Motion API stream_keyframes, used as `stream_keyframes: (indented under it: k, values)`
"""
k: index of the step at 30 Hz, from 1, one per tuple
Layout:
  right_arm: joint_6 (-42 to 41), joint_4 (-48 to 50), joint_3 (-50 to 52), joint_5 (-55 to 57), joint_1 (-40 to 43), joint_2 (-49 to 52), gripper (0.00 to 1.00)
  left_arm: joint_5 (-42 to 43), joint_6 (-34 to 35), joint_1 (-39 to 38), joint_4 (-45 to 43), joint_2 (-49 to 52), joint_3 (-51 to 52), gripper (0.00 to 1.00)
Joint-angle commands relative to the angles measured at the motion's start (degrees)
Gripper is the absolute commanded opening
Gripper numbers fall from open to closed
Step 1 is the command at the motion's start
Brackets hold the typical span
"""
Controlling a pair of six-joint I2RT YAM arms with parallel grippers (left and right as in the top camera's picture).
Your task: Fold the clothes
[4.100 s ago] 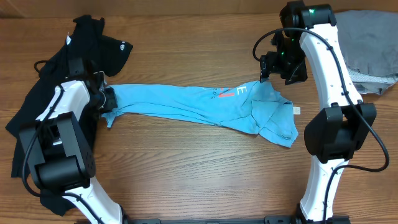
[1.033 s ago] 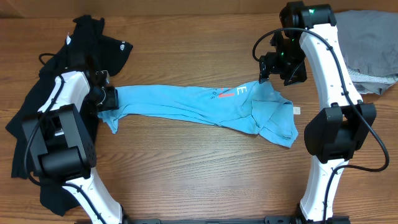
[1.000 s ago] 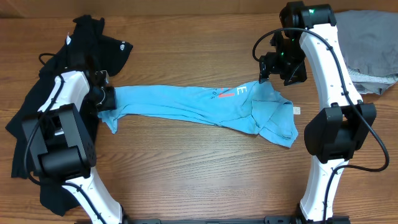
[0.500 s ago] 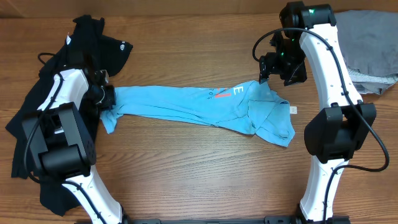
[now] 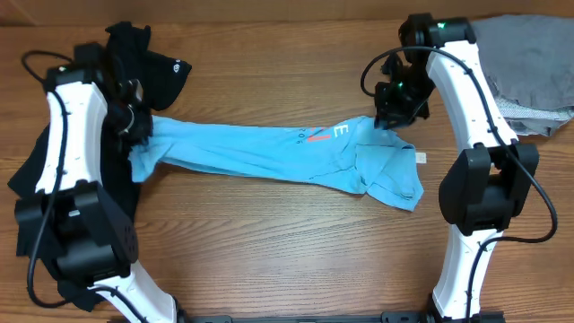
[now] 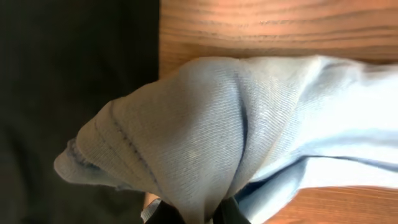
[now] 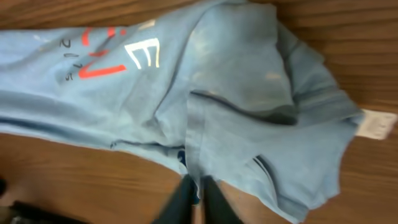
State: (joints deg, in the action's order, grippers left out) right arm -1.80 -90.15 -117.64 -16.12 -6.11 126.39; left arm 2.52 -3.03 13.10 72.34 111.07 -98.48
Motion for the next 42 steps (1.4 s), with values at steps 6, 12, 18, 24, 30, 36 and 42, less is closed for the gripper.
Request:
stream_keyframes:
  k: [6, 12, 18, 24, 30, 36, 42]
  values:
    - [0.35, 8.59, 15.43, -7.89, -0.13, -0.24, 0.04, -2.99, -1.33, -0.26, 2.69, -1.27, -5.68, 0.04]
    - [0.07, 16.81, 23.56, -9.29, -0.13, -0.24, 0.04, -2.95, -1.33, -0.79, 2.75, -1.36, -5.79, 0.04]
    - [-1.42, 22.03, 28.7, -9.29, -0.13, -0.24, 0.04, -3.23, -1.6, -6.78, 1.68, -1.2, -5.92, 0.04]
    - [-1.42, 21.99, 28.72, -9.29, -0.13, -0.24, 0.04, -4.61, -1.66, -16.04, -1.73, -1.18, -5.92, 0.04]
    - [-1.4, 21.97, 28.72, -9.29, -0.13, -0.24, 0.04, -4.42, 0.79, -24.98, -6.27, 0.26, -5.88, 0.04]
    - [-1.38, 21.99, 28.72, -9.29, -0.13, -0.24, 0.05, -1.44, 1.97, -31.87, -8.22, 5.97, -5.88, 0.04]
    - [-1.36, 21.99, 28.72, -9.27, -0.13, -0.24, 0.05, -0.44, 2.19, -36.2, -8.59, 11.08, -5.88, 0.04]
